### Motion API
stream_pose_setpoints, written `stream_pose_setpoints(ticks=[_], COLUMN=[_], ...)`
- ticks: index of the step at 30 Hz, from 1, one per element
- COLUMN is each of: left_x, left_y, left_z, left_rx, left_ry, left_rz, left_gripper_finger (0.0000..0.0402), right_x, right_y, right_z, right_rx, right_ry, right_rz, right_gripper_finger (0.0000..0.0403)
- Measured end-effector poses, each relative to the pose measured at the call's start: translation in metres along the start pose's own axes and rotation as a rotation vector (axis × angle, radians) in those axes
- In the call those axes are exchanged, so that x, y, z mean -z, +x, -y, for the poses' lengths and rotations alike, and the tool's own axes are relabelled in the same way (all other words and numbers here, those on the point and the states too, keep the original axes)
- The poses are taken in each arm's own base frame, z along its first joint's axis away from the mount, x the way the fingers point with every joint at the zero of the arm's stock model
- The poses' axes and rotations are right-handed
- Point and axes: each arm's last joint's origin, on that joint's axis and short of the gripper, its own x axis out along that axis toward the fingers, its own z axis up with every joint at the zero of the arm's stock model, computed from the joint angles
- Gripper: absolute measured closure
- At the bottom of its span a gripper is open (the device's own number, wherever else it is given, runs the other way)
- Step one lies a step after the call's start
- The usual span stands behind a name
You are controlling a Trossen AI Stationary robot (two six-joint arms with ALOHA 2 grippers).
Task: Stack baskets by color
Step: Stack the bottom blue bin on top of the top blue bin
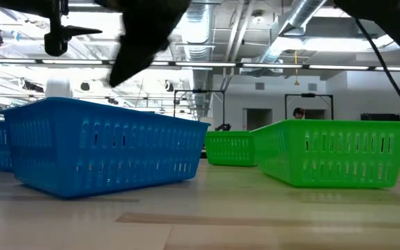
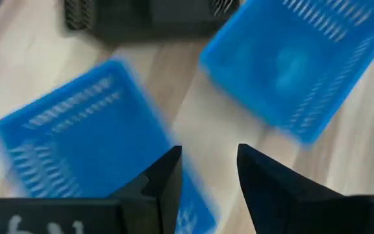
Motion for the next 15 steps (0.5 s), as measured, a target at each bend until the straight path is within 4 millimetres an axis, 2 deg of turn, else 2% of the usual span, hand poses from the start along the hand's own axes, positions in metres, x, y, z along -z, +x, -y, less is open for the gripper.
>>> stream_pose_setpoints(ticks=[7, 15], left_x=[0.001, 0.001], left_y=[-0.001, -0.002], left_z=[-0.001, -0.002], left_rx=[-0.013, -0.025], left_ry=[-0.006, -0.005], left_rz=[-0.001, -0.002], left_gripper_finger=[0.0128, 0.0128], right_x=[0.006, 0.004], right_y=[0.03, 0.032], right_z=[-0.011, -0.015], right_rx=[-0.058, -0.069], right_ry=[-0.054, -0.116], right_rz=[-0.024, -0.004], right_gripper_finger=[0.0234, 0.0234])
